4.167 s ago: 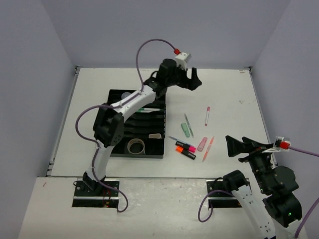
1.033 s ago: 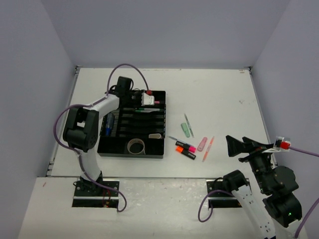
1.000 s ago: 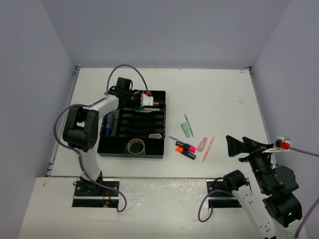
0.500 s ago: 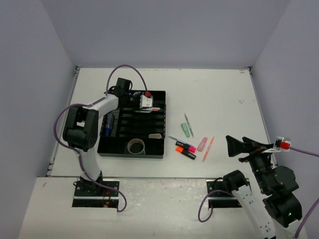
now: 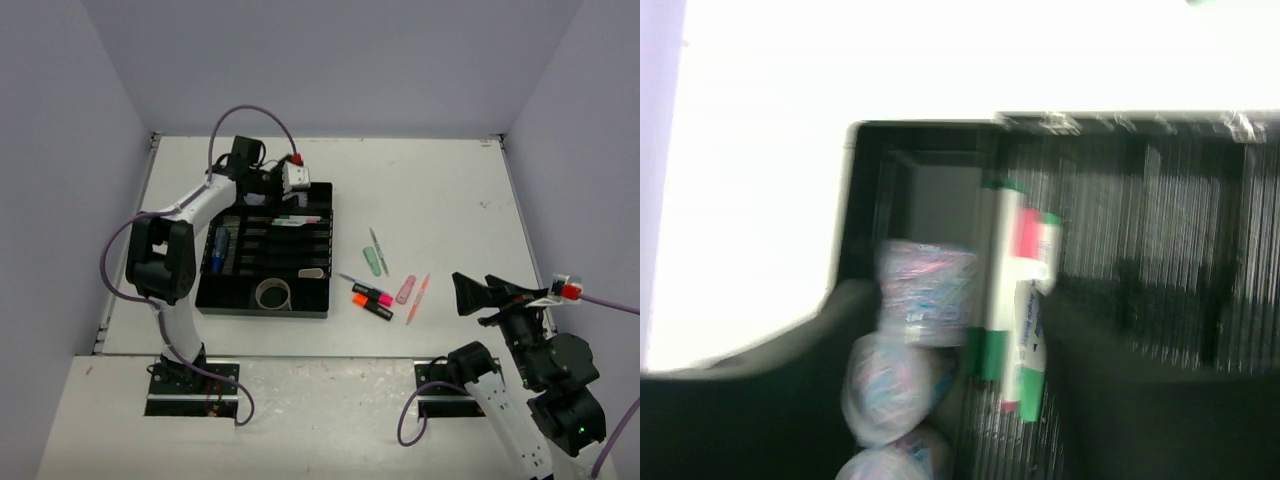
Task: Sort the stationery into containers
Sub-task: Pick up the pen from the center of the board.
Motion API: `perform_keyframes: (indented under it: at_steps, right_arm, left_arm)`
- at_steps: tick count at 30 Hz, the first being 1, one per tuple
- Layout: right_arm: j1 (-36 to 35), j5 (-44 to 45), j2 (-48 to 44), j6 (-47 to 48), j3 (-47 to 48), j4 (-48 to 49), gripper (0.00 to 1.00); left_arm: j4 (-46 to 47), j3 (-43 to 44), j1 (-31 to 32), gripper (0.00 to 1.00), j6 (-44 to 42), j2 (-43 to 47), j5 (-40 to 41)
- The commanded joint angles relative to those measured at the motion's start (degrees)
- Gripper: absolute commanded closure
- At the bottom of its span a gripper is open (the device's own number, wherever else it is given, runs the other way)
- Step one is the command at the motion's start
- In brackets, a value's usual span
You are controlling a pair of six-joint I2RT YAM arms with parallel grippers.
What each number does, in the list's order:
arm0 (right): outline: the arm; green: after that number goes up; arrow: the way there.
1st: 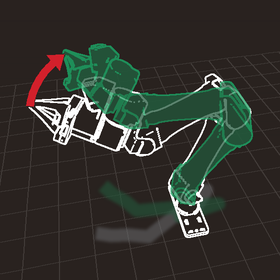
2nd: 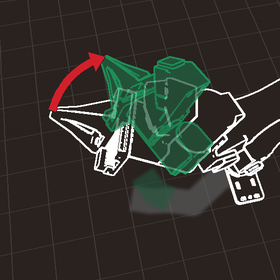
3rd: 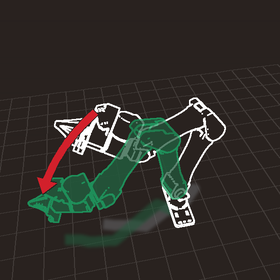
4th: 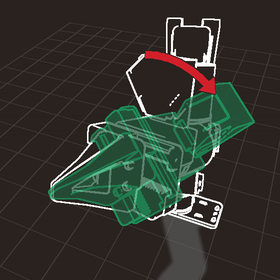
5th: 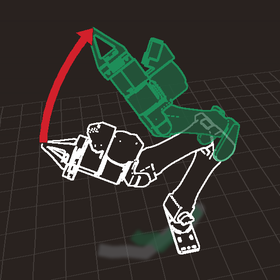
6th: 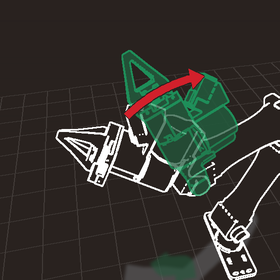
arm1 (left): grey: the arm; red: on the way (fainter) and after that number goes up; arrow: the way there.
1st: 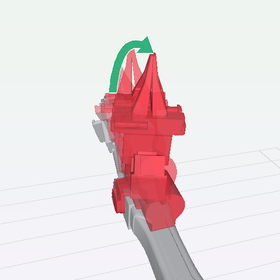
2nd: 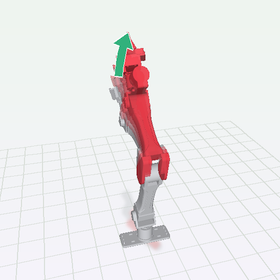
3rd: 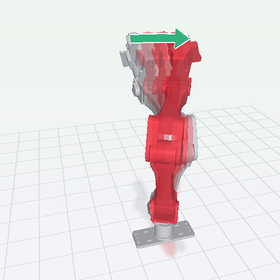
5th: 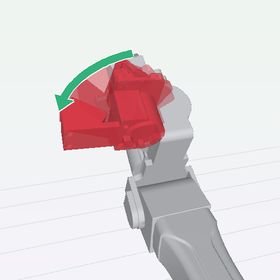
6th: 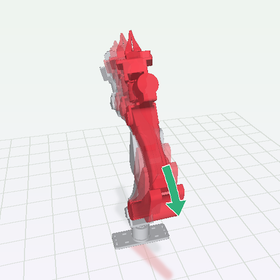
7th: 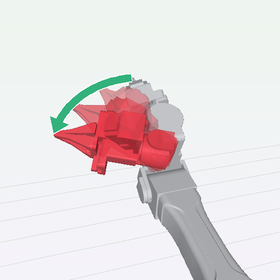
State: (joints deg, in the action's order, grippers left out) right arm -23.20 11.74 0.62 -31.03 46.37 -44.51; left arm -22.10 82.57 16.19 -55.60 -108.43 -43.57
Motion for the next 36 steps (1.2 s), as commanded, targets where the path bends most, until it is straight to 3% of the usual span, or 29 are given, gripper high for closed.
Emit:
perform_keyframes:
  at_steps: [1,5,8,11,18,21,23,29,36]
  right_arm:
    - [-0.09,-2.14,2.66,0.18,0.92,2.76,0.01]
    - [-0.09,-8.36,12.97,-1.43,1.89,4.53,0.01]
    - [-0.09,-15.11,22.66,-1.49,1.79,6.67,0.01]
    - [-0.09,-12.43,32.63,-0.88,0.71,10.2,0.03]
    - [0.0,-2.86,51.49,3.8,0.48,17.57,0.06]
    - [0.0,-2.36,63.42,5.99,4.62,18.08,0.29]
    - [0.0,-2.94,69.47,6.86,6.1,18.33,0.46]
    - [-0.29,-5.22,83.22,8.82,9.19,20.18,0.54]
    - [-1.52,-3.99,92.19,9.99,14.54,19.66,0.55]
  left_arm:
    - [-0.37,14.01,1.09,0.0,29.23,9.76,6.62]
    - [3.25,9.83,1.48,0.0,51.8,21.76,16.26]
    - [6.5,-1.19,1.48,0.0,67.65,32.57,26.41]
    - [4.96,-11.37,1.04,0.0,76.71,42.09,25.41]
    - [7.16,-23.32,0.87,0.0,82.75,56.66,15.1]
    - [8.94,-30.9,0.79,0.0,81.48,61.09,12.5]
    - [6.36,-32.22,0.83,0.0,77.26,63.23,15.73]
    - [0.01,-36.36,0.77,0.0,71.8,69.01,32.73]
    - [1.2,-41.52,0.77,0.0,70.45,69.42,31.83]
